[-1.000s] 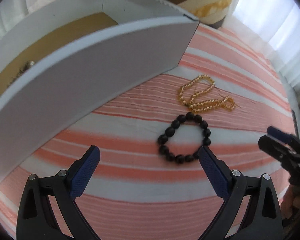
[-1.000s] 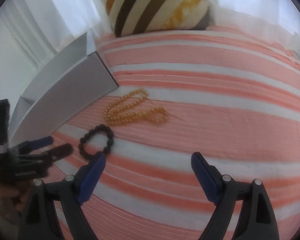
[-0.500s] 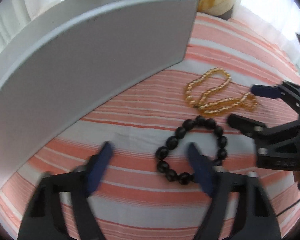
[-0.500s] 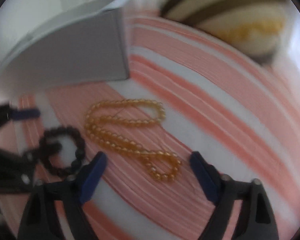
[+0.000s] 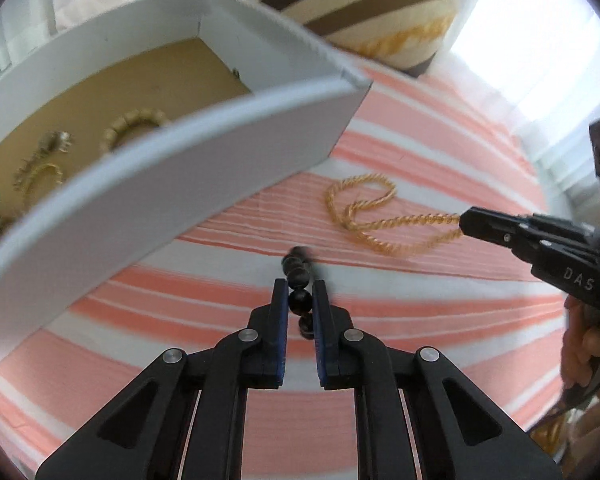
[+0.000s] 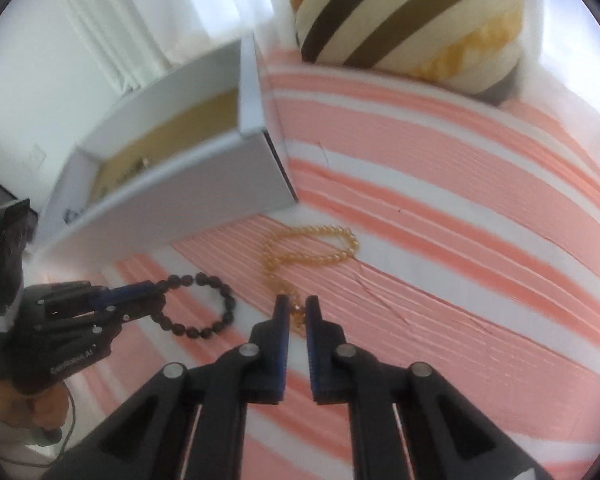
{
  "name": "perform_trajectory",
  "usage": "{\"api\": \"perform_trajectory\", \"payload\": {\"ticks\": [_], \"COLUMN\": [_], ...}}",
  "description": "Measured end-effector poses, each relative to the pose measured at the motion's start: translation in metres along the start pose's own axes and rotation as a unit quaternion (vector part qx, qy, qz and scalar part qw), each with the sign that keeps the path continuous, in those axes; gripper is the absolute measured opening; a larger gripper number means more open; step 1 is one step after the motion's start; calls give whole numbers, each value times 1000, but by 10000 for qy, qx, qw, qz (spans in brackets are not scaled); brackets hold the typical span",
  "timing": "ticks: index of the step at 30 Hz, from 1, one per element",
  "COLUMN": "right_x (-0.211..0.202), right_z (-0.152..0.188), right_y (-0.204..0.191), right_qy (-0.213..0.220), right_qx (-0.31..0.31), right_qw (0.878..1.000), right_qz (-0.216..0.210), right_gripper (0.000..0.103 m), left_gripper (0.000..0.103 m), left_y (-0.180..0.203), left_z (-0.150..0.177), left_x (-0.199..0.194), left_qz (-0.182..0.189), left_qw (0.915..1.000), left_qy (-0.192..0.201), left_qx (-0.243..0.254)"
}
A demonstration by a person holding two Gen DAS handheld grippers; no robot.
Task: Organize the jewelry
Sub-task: 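Grasp the black bead bracelet with the left tool while the right grasps the gold bead necklace, then carry the black bracelet and gold necklace over the white box with both tools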
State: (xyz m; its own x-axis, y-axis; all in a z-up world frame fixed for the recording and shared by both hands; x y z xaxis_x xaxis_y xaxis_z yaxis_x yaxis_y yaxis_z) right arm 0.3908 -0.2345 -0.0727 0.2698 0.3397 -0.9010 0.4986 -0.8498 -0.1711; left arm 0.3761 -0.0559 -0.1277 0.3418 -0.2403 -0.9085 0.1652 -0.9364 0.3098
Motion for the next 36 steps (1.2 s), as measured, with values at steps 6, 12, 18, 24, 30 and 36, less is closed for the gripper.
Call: {"api": "perform_trajectory", "payload": {"ticks": [6,12,18,24,30,36], "right_x": [-43,-95,-139,-161,-124,-48], "right_z": [-23,-63,-118,-175,-220,-248], "right_y": [-26,-62,-109,-166,-216,-248], "right_qy": [182,473,882,1255,1191,795], "right_qx": [-2,-258,-600,-1007,-1470,-1676], "right_qw": [9998,9984,9935,9843,9784,9793], "right_qz": [-17,-146,-399,-728,-830,-807], "right_gripper": [8,8,8,8,8,8], "left_gripper": [9,9,9,9,9,9], "left_y": [-15,-49,-92,-135,-171,-210], "left_z": [-20,-36,-61,-89,-119,-150], "left_x": [-74,-140,-194,-215,-209,-186], "left_qz": [98,100,-65,-262,-482,-704], "left_qw": [9998,9985,9957,9916,9909,9891], "left_qy": [128,313,491,673,693,659], "left_qx": [-106,-430,-785,-1069,-1049,-1112]}}
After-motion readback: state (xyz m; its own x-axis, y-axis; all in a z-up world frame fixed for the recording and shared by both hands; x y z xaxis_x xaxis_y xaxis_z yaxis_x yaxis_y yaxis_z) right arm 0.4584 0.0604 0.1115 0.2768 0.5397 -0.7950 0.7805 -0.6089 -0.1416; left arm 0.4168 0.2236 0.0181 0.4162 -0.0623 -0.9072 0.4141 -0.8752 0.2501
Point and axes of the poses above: each gripper's, at about its wrist camera, not at the fingertips, and x roughly the way its jaws point, y to its right, z to its underside, the point moved 4 cm from there along x, roughly the way its jaws point, and after that the axes turned 8 degrees about -x, right-handed, at the moved point
